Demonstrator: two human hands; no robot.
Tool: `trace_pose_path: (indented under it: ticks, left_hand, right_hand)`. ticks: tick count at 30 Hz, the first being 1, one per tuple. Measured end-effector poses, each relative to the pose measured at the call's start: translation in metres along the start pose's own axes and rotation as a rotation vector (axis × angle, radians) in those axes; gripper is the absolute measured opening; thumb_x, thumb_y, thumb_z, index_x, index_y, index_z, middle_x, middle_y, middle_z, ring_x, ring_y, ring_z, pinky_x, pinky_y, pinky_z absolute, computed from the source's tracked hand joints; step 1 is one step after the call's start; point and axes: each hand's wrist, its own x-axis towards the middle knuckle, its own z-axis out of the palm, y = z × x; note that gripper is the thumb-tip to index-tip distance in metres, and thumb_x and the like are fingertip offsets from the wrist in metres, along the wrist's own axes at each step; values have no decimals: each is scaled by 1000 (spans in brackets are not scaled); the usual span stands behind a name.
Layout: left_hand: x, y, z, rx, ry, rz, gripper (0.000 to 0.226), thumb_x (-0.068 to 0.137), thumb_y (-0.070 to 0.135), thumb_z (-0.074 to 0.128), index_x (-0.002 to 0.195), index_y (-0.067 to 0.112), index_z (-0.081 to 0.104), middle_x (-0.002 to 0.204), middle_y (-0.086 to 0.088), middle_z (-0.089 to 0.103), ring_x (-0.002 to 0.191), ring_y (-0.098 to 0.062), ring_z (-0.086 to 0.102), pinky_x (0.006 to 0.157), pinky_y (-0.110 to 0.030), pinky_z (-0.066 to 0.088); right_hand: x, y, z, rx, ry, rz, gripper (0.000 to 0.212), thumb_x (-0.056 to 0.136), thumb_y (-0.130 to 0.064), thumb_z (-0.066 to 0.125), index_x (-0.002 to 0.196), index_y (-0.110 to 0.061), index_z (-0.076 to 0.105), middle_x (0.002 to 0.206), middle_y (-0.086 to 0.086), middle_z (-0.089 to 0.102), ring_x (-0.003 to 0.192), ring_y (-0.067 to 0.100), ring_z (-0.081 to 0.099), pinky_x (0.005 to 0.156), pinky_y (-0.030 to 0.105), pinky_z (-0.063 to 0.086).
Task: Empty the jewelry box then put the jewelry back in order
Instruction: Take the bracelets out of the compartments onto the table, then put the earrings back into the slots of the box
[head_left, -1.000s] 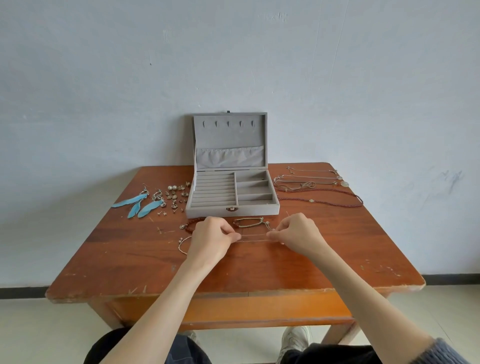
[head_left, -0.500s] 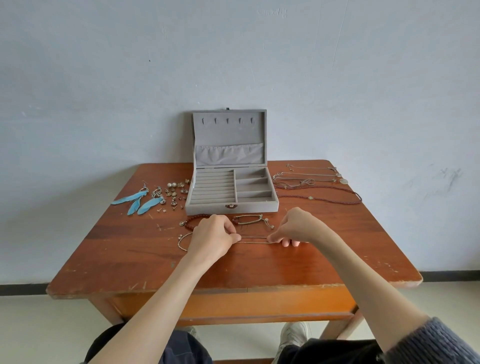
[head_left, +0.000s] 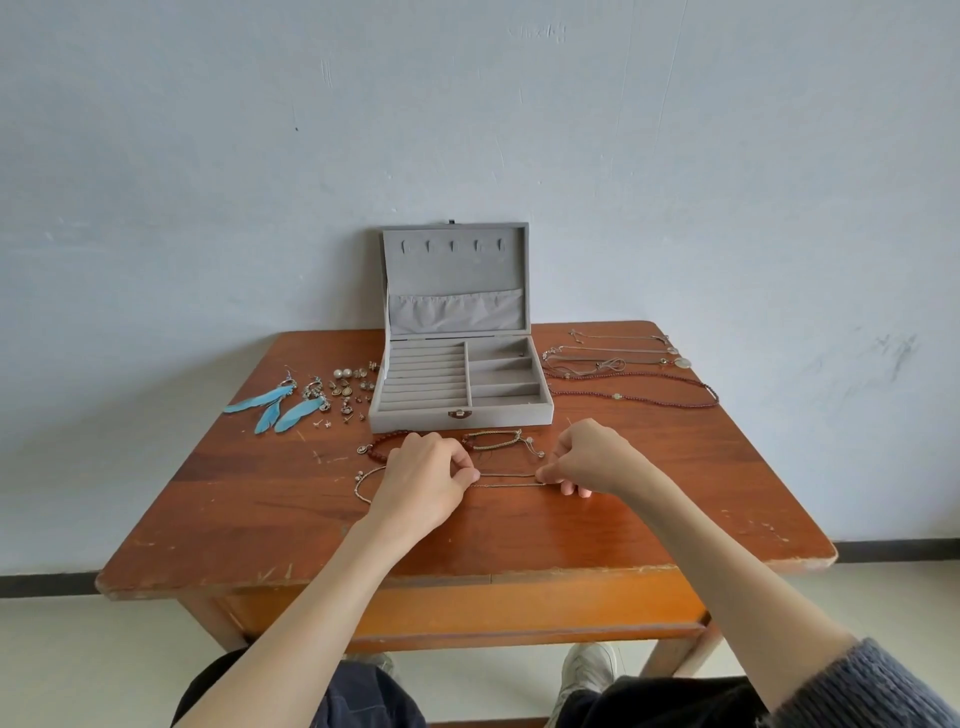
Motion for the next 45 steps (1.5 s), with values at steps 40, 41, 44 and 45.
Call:
trace_pose_path:
  ticks: [40, 41, 44, 45]
  left_hand:
    - [147, -168, -72, 23, 160, -158, 14, 88, 23, 60, 97, 21, 71, 105, -2, 66, 113, -22, 44, 91, -33, 39]
    - [147, -170, -74, 21, 178, -154, 15, 89, 22, 59, 97, 20, 71, 105, -2, 67, 112, -22, 44, 90, -33, 38]
    - [144, -174, -79, -14, 229, -131, 17, 90, 22, 57, 99, 17, 70, 100, 0, 68, 108, -22, 46, 88, -31, 38]
    - [142, -175, -80, -46, 247, -123, 16, 90, 23, 57, 99, 18, 69, 96, 1, 67, 106, -21, 47, 86, -30, 39]
  right_hand:
    - [180, -195, 77, -432, 345, -492, 23, 90, -34, 52, 106, -28, 67, 112, -4, 62, 112, 20, 42, 90, 37, 22]
    - [180, -196, 77, -424, 347, -491, 22, 89, -33, 53, 105, -29, 68, 112, -4, 62, 111, 20, 42, 90, 37, 21]
    - [180, -199, 78, -418, 367, -505, 22, 90, -34, 51, 102, -28, 68, 110, -4, 63, 109, 20, 43, 89, 37, 21]
    - [178, -199, 78, -409, 381, -515, 22, 91, -34, 50, 102, -27, 68, 108, -4, 63, 109, 20, 44, 89, 37, 21]
